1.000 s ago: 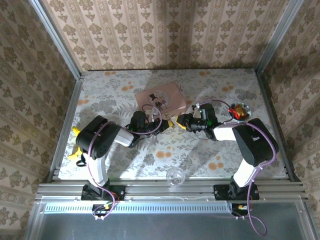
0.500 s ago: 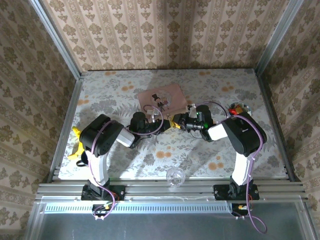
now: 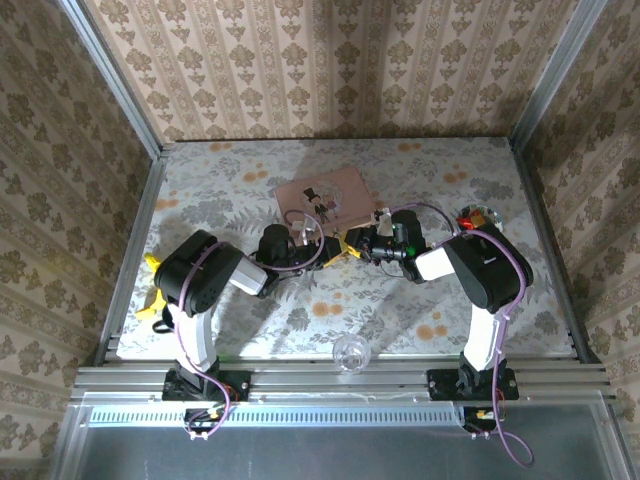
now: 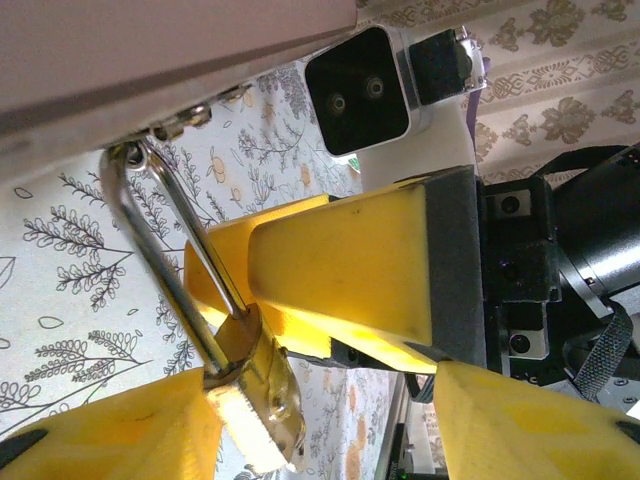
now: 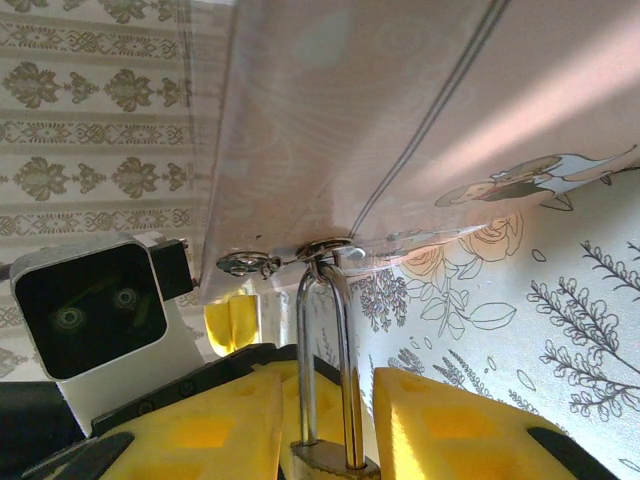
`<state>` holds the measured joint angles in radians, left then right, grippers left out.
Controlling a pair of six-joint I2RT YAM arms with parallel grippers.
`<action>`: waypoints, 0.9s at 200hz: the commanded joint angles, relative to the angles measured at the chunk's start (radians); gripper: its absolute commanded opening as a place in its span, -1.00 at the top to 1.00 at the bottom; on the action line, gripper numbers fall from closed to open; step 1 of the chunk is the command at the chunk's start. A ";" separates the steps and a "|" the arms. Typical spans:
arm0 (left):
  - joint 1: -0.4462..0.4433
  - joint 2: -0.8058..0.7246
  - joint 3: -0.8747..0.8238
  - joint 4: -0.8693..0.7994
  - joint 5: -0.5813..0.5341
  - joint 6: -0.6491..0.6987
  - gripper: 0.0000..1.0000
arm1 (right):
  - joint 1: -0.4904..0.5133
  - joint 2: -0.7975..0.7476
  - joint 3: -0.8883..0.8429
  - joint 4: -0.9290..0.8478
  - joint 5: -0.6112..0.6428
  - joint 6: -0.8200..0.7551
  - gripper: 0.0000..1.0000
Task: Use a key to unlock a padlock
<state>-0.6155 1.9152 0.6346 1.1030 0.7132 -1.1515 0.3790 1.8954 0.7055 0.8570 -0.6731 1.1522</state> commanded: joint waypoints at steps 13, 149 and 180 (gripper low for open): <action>0.007 0.026 -0.002 -0.283 -0.063 -0.033 0.04 | 0.008 -0.004 0.022 -0.009 -0.006 -0.020 0.41; 0.007 -0.021 0.099 -0.550 -0.182 0.111 0.54 | 0.008 -0.017 0.012 -0.012 0.001 -0.022 0.42; 0.007 -0.020 0.108 -0.539 -0.180 0.104 0.66 | 0.008 -0.021 0.010 -0.012 0.002 -0.022 0.42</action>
<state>-0.6228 1.8484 0.7467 0.7010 0.5861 -1.0012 0.3786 1.8954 0.7055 0.8379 -0.6579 1.1515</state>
